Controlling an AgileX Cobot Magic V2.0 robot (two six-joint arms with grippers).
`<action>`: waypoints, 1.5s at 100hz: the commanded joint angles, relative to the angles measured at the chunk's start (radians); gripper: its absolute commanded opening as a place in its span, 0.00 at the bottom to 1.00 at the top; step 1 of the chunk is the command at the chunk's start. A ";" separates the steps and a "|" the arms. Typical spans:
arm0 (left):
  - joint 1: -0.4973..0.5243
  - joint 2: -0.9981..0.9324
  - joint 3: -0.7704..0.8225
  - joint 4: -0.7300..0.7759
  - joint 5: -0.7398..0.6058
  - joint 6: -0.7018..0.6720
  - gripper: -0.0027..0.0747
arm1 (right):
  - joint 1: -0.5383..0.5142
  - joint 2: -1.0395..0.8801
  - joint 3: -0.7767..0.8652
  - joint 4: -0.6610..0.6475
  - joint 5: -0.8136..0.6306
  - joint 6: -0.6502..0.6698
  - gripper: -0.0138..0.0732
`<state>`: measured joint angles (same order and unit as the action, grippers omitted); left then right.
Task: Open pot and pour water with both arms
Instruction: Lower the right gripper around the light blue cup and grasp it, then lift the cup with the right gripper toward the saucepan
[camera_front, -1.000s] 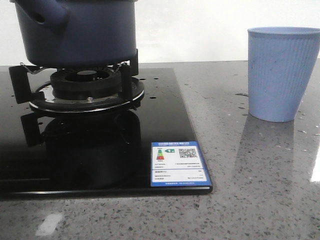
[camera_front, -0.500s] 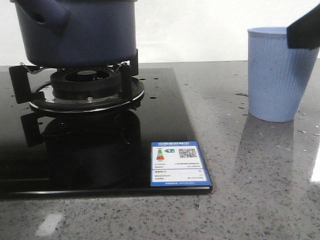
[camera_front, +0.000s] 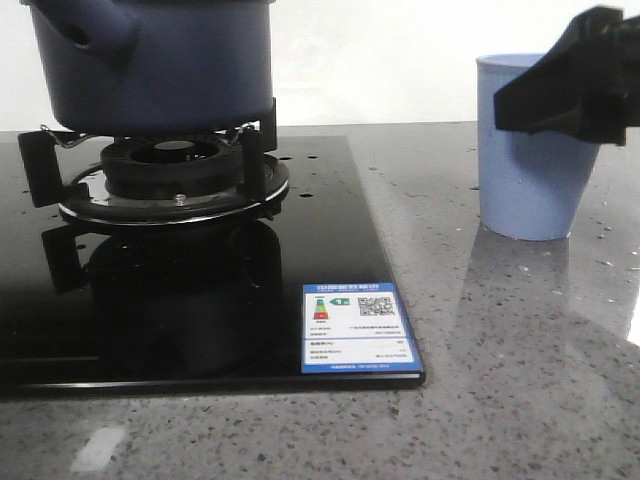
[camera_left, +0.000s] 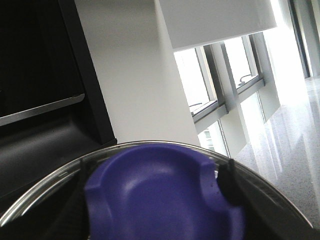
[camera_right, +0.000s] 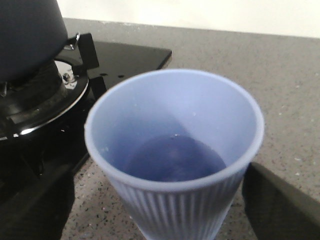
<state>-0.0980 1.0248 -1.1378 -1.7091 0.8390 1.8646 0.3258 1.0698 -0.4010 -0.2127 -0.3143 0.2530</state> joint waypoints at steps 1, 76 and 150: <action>0.002 -0.018 -0.035 -0.082 -0.002 -0.011 0.40 | -0.006 0.025 -0.026 0.005 -0.109 -0.002 0.86; 0.002 -0.016 -0.035 -0.081 -0.010 -0.011 0.40 | -0.006 0.227 -0.026 0.144 -0.476 -0.160 0.86; 0.002 -0.016 -0.035 -0.081 -0.023 -0.011 0.40 | -0.006 0.365 -0.026 0.185 -0.610 -0.118 0.68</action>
<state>-0.0980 1.0248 -1.1378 -1.7075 0.8229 1.8628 0.3253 1.4580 -0.4010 -0.0300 -0.8343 0.1291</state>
